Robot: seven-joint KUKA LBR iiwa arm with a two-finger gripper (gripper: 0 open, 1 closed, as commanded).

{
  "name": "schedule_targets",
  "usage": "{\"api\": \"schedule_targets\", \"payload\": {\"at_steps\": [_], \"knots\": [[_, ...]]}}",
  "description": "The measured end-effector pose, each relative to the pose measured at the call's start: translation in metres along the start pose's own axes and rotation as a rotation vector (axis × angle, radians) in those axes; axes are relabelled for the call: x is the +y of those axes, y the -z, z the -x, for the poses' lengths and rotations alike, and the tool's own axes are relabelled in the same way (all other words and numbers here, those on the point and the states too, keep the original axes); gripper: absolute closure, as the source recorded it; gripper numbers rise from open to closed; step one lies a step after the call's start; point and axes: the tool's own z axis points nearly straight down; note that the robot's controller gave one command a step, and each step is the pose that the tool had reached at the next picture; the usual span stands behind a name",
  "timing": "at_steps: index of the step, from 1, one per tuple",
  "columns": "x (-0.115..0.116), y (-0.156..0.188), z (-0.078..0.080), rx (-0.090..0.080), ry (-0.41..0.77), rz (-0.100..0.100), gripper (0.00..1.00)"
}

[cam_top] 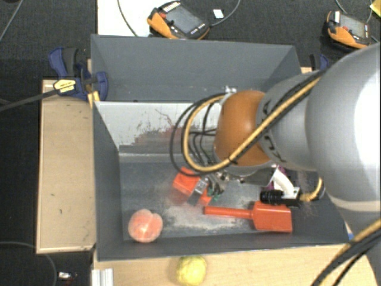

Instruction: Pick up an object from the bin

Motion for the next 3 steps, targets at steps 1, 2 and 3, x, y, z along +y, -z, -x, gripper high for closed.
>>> {"api": "schedule_targets", "payload": {"at_steps": [1,2,3], "knots": [[0.000,0.011,0.001,-0.002,0.002,0.002,1.00],[0.000,0.022,0.001,-0.002,0.005,0.002,1.00],[0.000,0.031,0.001,-0.003,0.008,0.003,1.00]]}}
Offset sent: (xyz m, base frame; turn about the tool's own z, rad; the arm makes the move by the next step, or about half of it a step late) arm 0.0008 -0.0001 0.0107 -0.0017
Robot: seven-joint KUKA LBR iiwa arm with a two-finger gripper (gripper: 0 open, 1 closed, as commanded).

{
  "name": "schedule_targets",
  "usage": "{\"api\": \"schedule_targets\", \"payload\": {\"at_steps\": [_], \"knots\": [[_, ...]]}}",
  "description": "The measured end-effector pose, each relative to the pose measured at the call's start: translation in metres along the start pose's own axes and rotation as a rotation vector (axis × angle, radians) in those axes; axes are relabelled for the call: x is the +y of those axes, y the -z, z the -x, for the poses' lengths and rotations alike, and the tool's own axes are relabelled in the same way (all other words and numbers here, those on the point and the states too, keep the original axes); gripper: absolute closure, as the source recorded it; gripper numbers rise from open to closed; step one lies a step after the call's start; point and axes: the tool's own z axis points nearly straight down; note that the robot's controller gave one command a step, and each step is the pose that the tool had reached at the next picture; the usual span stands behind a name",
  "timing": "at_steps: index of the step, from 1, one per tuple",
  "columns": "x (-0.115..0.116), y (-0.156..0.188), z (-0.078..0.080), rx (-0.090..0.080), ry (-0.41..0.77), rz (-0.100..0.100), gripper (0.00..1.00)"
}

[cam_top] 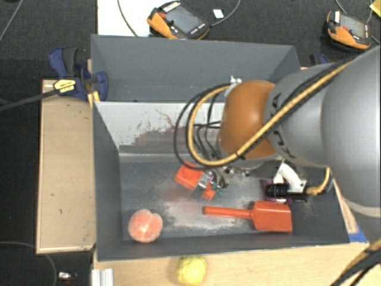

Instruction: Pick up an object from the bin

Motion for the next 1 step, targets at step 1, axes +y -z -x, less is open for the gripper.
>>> {"api": "schedule_targets", "payload": {"at_steps": [1], "knots": [[0.0003,0.0048,0.0006,-0.003,0.002,0.002,1.00]]}}
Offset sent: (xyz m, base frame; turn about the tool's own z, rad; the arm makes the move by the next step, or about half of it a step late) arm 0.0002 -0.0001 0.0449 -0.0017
